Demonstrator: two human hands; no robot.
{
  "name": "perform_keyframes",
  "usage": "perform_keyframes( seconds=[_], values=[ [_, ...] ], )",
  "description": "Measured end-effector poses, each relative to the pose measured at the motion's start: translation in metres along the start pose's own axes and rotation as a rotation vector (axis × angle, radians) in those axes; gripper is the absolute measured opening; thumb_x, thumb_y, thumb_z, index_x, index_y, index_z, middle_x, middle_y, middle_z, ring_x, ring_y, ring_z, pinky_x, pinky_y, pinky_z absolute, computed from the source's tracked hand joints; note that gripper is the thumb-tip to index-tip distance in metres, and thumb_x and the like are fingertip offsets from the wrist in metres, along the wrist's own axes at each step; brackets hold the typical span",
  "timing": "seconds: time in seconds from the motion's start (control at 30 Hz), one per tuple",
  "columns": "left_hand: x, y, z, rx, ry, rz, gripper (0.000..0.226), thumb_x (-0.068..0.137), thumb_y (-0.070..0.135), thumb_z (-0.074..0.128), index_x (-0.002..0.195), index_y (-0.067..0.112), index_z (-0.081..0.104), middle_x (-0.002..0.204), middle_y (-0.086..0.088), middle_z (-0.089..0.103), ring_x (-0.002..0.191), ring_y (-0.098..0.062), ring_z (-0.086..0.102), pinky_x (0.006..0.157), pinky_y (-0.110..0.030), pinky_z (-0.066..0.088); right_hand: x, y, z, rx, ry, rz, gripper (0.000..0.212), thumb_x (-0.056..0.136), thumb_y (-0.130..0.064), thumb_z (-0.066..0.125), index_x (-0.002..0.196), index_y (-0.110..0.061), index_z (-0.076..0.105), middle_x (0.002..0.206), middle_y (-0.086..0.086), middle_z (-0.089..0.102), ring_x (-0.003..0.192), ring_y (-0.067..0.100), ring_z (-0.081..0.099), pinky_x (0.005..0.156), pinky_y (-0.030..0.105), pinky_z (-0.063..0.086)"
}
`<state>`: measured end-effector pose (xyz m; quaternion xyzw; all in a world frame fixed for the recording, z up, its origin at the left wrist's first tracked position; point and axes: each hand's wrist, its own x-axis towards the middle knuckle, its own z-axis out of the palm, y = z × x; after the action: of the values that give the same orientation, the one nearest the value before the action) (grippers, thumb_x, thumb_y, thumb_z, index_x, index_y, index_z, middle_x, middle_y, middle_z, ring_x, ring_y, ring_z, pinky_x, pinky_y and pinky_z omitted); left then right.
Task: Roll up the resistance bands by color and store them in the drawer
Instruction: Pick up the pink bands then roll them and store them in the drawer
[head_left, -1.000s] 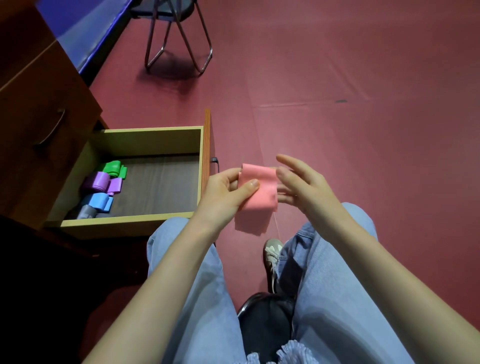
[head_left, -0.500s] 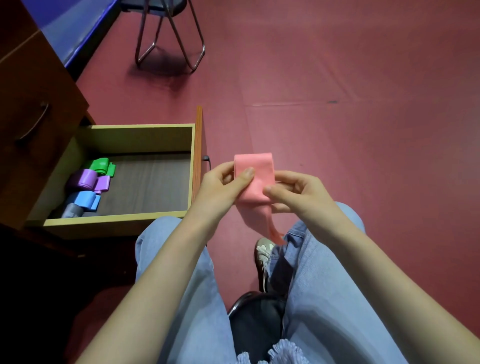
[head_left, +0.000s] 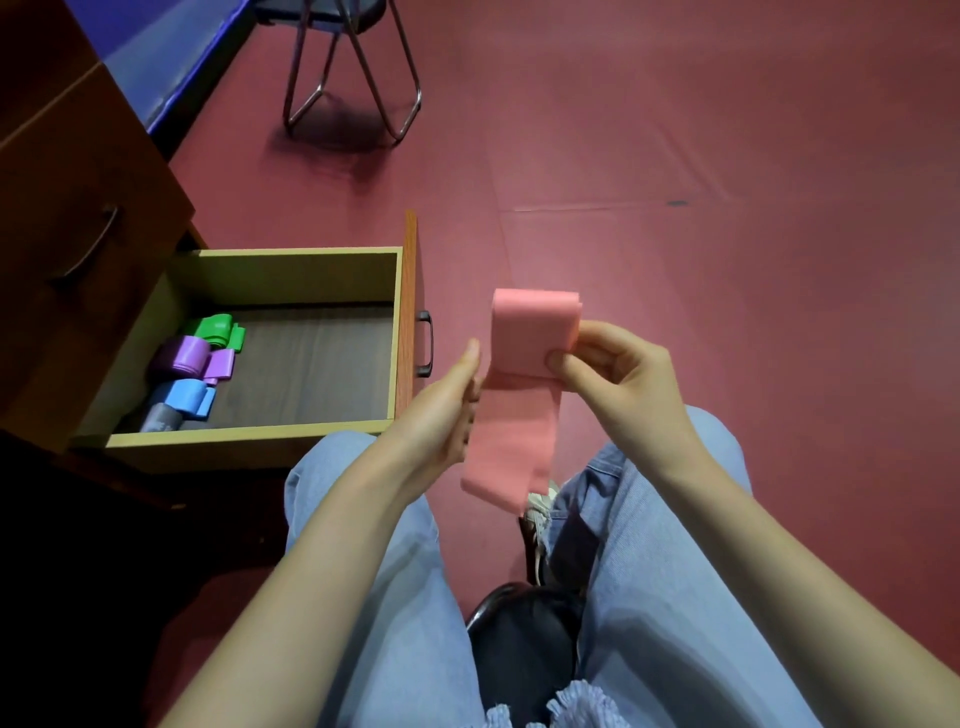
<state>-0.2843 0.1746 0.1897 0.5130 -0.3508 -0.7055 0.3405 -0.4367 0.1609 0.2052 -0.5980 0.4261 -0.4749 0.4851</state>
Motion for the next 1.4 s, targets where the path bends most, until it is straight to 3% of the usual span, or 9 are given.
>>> perform_keyframes(
  seconds=[0.07,0.23,0.4,0.57,0.73,0.9,0.97,1.1,1.4],
  values=[
    [-0.003,0.004,0.0,-0.094,-0.047,0.005,0.064,0.091,0.057,0.014,0.09,0.021,0.067,0.089,0.002,0.072,0.09,-0.012,0.065,0.089,-0.033,0.047,-0.002,0.001,0.002,-0.009,0.015,-0.028,0.037,0.079,0.012,0.058,0.085,-0.024,0.062,0.065,-0.025,0.068,0.069,-0.009,0.063,0.069,0.009,0.05],
    [-0.008,0.011,0.006,-0.139,-0.066,0.029,0.07,0.09,0.058,0.009,0.085,0.017,0.065,0.073,0.0,0.073,0.071,-0.008,0.068,0.079,-0.028,0.049,-0.008,0.006,0.005,-0.014,0.029,-0.034,0.034,0.076,0.009,0.062,0.089,-0.023,0.064,0.064,-0.026,0.068,0.069,-0.011,0.061,0.069,0.007,0.048],
    [-0.008,0.015,0.005,-0.175,-0.091,-0.01,0.07,0.087,0.063,0.017,0.089,0.013,0.065,0.069,-0.001,0.071,0.063,-0.01,0.066,0.063,-0.021,0.052,-0.015,0.01,0.005,-0.056,-0.07,-0.067,0.038,0.075,0.012,0.061,0.08,-0.025,0.067,0.102,-0.011,0.063,0.096,-0.005,0.06,0.089,0.014,0.046],
    [-0.012,0.015,0.006,-0.069,-0.068,0.071,0.028,0.089,0.033,0.046,0.101,0.013,0.062,0.077,-0.001,0.069,0.065,-0.008,0.066,0.061,-0.02,0.053,-0.017,0.016,0.002,-0.024,-0.115,0.002,0.043,0.076,0.012,0.061,0.079,-0.029,0.072,0.116,-0.015,0.057,0.107,-0.004,0.056,0.098,0.017,0.044],
    [-0.009,0.012,0.012,-0.097,0.045,0.214,0.014,0.086,0.006,0.051,0.096,0.012,0.059,0.083,-0.003,0.063,0.065,-0.006,0.061,0.057,-0.014,0.052,-0.017,0.015,0.003,0.246,-0.05,0.168,0.039,0.074,0.007,0.052,0.089,-0.024,0.07,0.113,-0.013,0.061,0.106,-0.002,0.057,0.083,0.01,0.048],
    [-0.004,0.014,0.011,-0.078,0.139,0.325,0.021,0.084,-0.003,0.053,0.093,0.015,0.058,0.083,-0.002,0.062,0.071,-0.009,0.059,0.059,-0.014,0.052,-0.021,0.013,0.009,0.345,-0.122,0.334,0.039,0.073,-0.025,0.058,0.11,-0.035,0.052,0.103,-0.002,0.064,0.092,0.011,0.063,0.077,0.025,0.054],
    [-0.003,0.014,0.011,-0.089,0.157,0.353,0.027,0.083,-0.006,0.052,0.097,0.017,0.057,0.085,-0.001,0.061,0.076,-0.01,0.058,0.063,-0.015,0.052,-0.021,0.013,0.01,0.313,-0.147,0.387,0.042,0.075,-0.023,0.067,0.113,-0.029,0.051,0.099,0.0,0.066,0.087,0.01,0.067,0.072,0.025,0.056],
    [-0.003,0.013,0.009,-0.096,0.171,0.372,0.033,0.082,-0.008,0.052,0.095,0.022,0.057,0.087,0.0,0.062,0.08,-0.011,0.059,0.064,-0.015,0.053,-0.021,0.007,0.014,0.276,-0.178,0.447,0.021,0.087,-0.005,0.053,0.107,-0.003,0.056,0.085,0.01,0.065,0.067,0.013,0.068,0.063,0.024,0.058],
    [-0.004,0.011,0.004,-0.102,0.198,0.35,0.017,0.085,0.002,0.053,0.097,0.013,0.057,0.082,-0.003,0.061,0.074,-0.012,0.057,0.06,-0.016,0.051,-0.023,0.01,0.015,0.404,-0.262,0.494,0.029,0.082,-0.013,0.062,0.109,-0.004,0.057,0.09,0.009,0.065,0.075,0.012,0.068,0.065,0.02,0.056]
  ],
)
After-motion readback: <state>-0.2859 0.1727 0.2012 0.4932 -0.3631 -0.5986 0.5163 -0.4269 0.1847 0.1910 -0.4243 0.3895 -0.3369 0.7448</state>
